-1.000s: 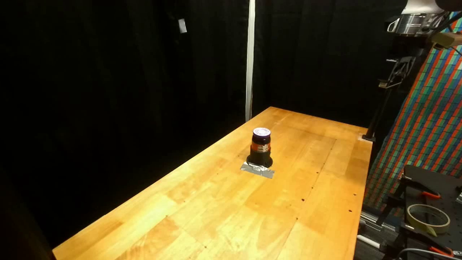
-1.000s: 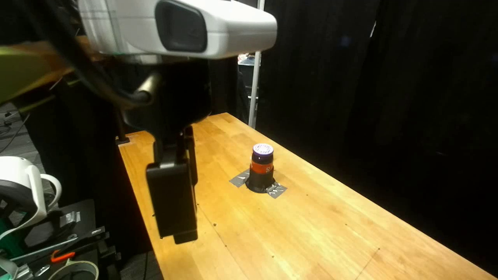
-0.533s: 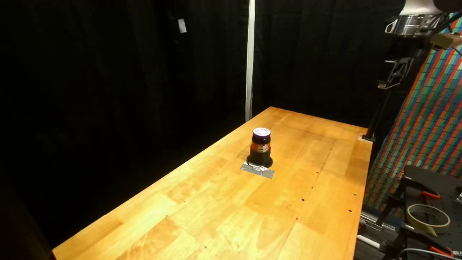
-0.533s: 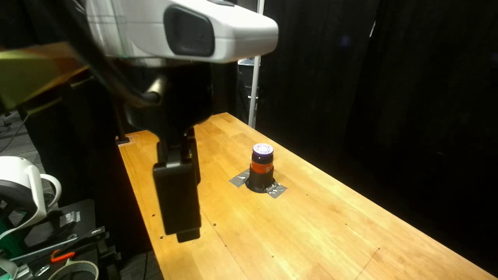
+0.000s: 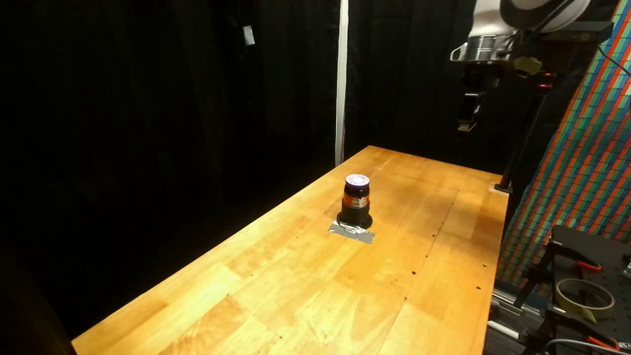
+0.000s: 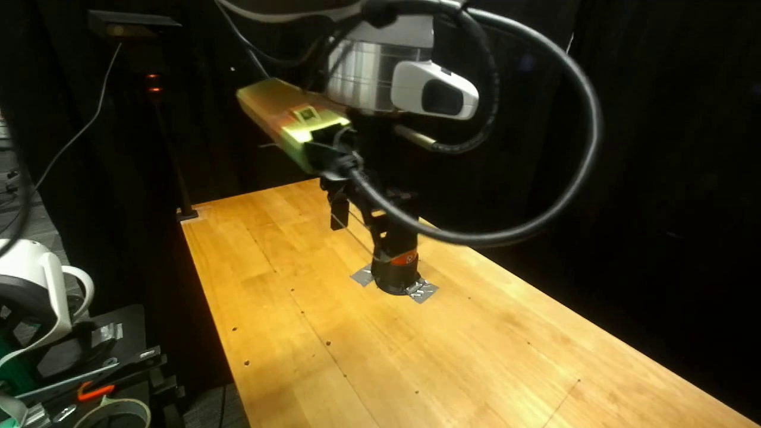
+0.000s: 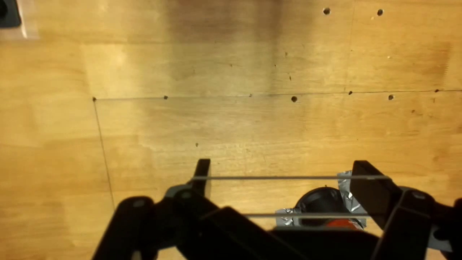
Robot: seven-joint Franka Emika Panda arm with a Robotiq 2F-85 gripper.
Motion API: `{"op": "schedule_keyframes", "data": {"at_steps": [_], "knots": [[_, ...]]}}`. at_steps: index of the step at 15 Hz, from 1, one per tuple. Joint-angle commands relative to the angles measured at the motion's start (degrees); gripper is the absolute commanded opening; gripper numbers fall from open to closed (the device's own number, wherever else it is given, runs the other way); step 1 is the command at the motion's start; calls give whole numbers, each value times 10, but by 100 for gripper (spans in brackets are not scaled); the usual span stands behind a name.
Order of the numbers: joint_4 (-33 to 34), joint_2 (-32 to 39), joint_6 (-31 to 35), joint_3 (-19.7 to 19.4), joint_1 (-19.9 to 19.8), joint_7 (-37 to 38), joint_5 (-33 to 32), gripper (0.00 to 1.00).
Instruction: Put the elastic around the bottle
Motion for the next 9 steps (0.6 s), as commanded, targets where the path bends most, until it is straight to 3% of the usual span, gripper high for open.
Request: {"op": "schedule_keyframes", "data": {"at_steps": [1, 4, 9], "knots": [[144, 136, -22, 20, 7, -56, 29, 100], [241, 233, -27, 47, -2, -81, 42, 100], [396, 373, -51, 89, -4, -36, 49, 100]]}}
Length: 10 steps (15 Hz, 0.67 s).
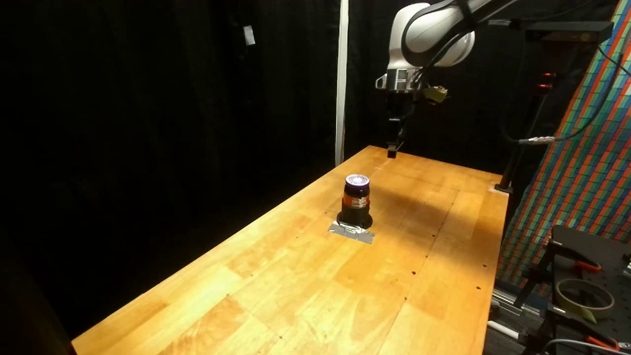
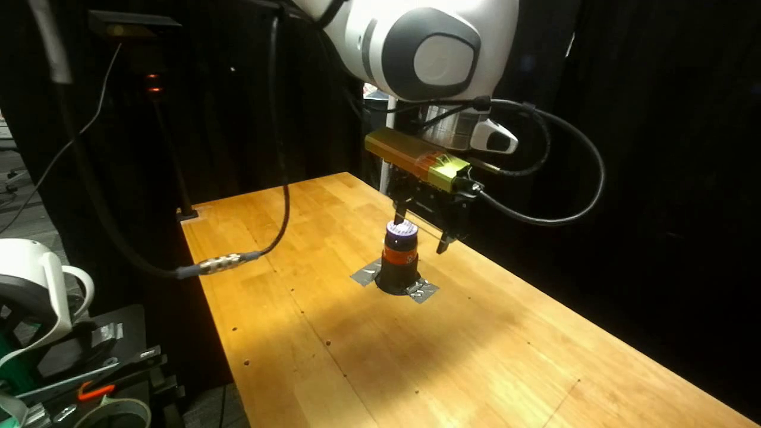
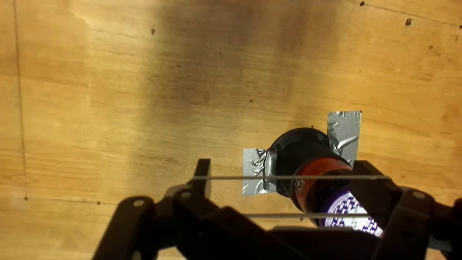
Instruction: Put the elastic around the bottle
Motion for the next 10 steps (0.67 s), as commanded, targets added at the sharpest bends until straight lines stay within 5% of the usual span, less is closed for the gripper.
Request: {"op": "schedule_keyframes", "data": {"at_steps": [1, 10], "knots": [[144, 106, -52, 33, -10, 19, 14, 100], [321, 234, -111, 70, -2, 82, 41, 100]]}}
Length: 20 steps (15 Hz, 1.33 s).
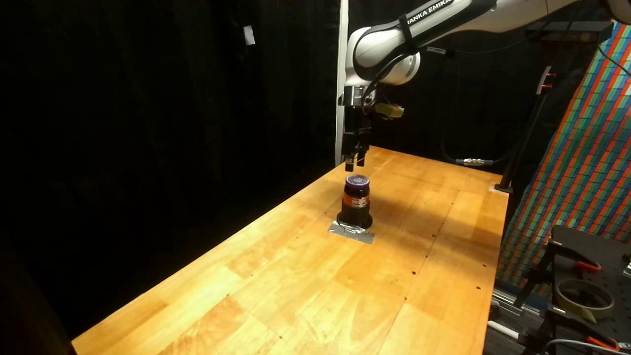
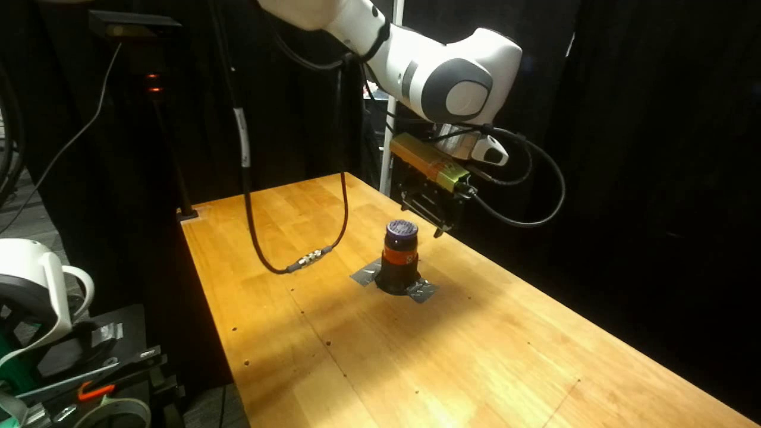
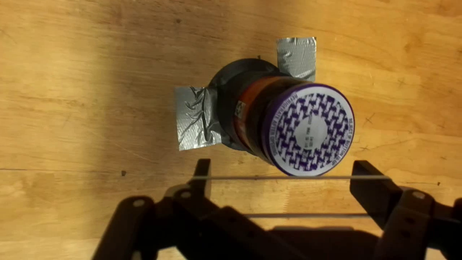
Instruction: Put the elastic around the bottle
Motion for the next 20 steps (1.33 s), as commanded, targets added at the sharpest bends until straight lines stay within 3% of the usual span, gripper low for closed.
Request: {"op": "schedule_keyframes", "data": {"at_steps": [1, 6, 12, 20], "knots": [[82, 53, -25, 11, 2, 28, 5, 100], [144, 108, -45, 8, 17, 66, -4, 100], [220, 165, -133, 1, 39, 118, -19, 100], [305, 203, -210, -27, 73, 174, -84, 100]]}}
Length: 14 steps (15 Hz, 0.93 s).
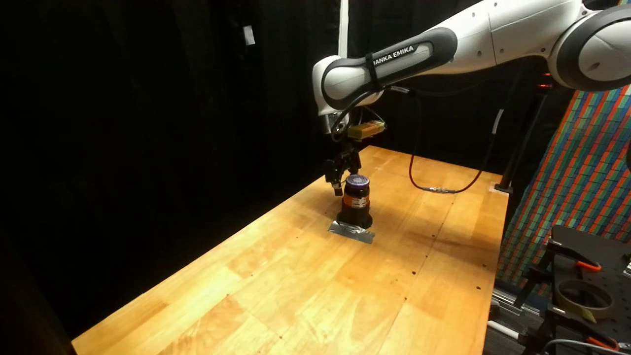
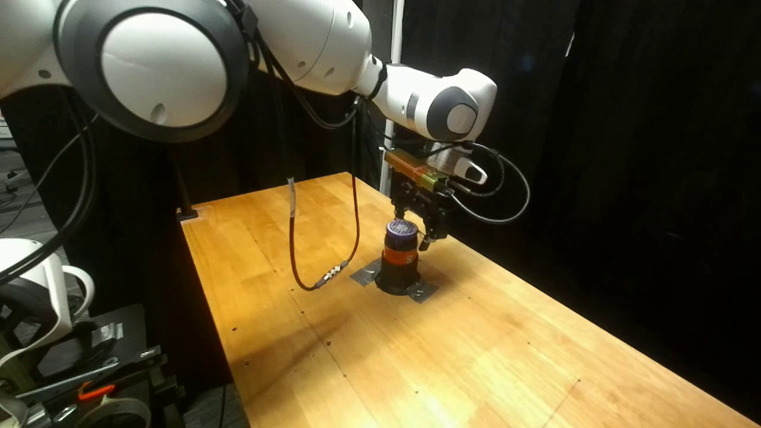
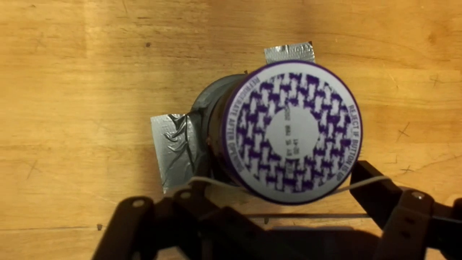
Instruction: Put the elastic around the bottle
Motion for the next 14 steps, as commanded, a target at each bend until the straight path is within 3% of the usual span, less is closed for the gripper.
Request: {"op": "schedule_keyframes", "data": {"at_steps": [1, 10, 14], "knots": [[68, 27, -43, -17, 18, 25, -26, 100], [89, 29, -32, -23, 27, 21, -41, 100], [97, 34, -62, -22, 24, 11, -37, 100]]}}
